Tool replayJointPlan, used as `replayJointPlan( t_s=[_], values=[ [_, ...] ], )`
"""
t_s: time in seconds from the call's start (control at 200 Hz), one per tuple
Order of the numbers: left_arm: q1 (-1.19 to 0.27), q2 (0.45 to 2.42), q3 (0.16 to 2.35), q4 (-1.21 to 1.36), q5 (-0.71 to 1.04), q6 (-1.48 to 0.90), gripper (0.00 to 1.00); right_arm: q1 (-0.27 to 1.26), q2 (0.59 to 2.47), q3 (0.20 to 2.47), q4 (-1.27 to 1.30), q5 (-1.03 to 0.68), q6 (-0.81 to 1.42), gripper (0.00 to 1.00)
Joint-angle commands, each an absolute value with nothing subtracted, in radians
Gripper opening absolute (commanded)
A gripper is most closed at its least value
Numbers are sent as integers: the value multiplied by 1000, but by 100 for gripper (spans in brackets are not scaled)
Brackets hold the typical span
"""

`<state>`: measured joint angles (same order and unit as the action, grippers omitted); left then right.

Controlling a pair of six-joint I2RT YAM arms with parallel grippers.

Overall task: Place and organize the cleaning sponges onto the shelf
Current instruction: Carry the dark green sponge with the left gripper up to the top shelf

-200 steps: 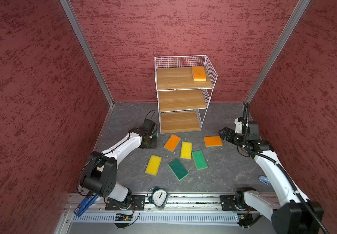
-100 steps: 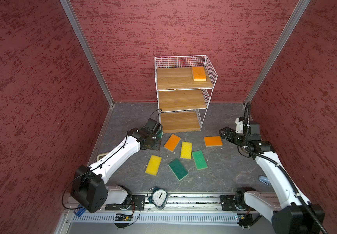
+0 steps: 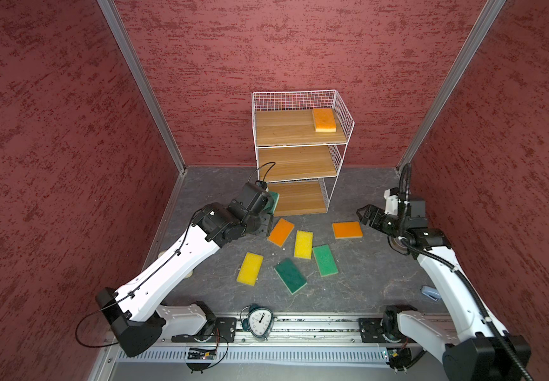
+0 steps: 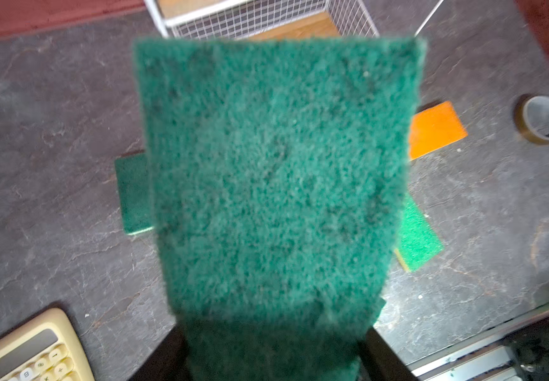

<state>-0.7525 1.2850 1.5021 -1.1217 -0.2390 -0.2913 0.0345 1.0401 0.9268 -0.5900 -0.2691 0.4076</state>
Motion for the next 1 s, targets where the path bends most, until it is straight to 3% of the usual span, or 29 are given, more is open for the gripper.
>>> replayJointPlan(
  t_s=[0.0,0.741,0.997],
  values=[
    [-781,1328,1621,-1168,-298,-298,64,26,1040,974,-583,-294,402,93],
    [-813,1641,2139,-978,-349,-207,64,26,1028,939,-540,-339,438,92],
    [-810,1733,2216,-837,-370,-175,64,26,1017,908,-511,-368,464,92]
  ],
)
